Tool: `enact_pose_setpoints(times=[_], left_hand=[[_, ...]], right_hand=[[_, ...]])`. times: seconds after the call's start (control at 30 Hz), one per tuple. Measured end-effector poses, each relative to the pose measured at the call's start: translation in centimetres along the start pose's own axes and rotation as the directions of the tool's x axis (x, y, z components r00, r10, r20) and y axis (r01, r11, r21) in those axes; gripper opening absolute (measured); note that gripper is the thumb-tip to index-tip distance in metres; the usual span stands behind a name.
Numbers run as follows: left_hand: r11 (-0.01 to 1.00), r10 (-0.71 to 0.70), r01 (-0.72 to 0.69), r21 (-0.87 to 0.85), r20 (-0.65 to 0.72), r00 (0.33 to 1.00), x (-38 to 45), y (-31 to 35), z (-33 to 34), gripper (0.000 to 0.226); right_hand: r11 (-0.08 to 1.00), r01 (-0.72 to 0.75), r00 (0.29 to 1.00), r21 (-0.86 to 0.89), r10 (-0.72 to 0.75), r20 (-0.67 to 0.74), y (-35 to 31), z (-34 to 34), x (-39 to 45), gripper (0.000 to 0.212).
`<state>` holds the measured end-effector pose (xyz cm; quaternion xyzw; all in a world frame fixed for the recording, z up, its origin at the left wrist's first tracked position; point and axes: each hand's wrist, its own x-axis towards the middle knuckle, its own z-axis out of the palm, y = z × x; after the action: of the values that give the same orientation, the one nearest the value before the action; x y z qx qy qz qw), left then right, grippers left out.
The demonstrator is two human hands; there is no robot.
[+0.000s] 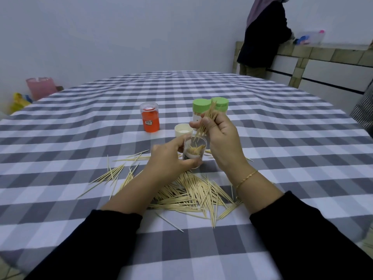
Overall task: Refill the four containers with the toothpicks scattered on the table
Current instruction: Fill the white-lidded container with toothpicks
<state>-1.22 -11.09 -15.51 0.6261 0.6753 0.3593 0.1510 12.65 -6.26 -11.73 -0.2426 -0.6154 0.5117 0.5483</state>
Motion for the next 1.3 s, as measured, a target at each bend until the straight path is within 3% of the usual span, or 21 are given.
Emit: enact_pose_setpoints(times=[0.17,0.3,0.97,1.3], left_hand=[[1.000,0.003,-0.003,-0.001,-0.008,1.000,-0.1,0.4,-0.2,0.060],[1.000,0.008,-0.008,-0.022,-0.001,1.000,-0.3,0.8,-0.3,0.054],[0.999,0.025,-0.024,-0.024,0.005,1.000,-0.4,1.2,-0.5,0.058],[1.000,0.017,-0.017,0.023,0.005,1.000,-0.5,1.5,-0.6,0.064]], right_hand=[[0.997,-0.039,0.998,-0.074,0.042,0.045,0.7,-0.2,0.1,0.014],[0.994,-0.107,0.991,-0.034,0.109,0.073,1.2,-0.1,0.1,0.012],[0.966,-0.139,0.986,-0.217,0.156,0.063,1.2,-0.3,-0.1,0.013],[0.944,-0.242,0.962,-0.224,0.263,0.067,0.9,-0.6,0.1,0.028]])
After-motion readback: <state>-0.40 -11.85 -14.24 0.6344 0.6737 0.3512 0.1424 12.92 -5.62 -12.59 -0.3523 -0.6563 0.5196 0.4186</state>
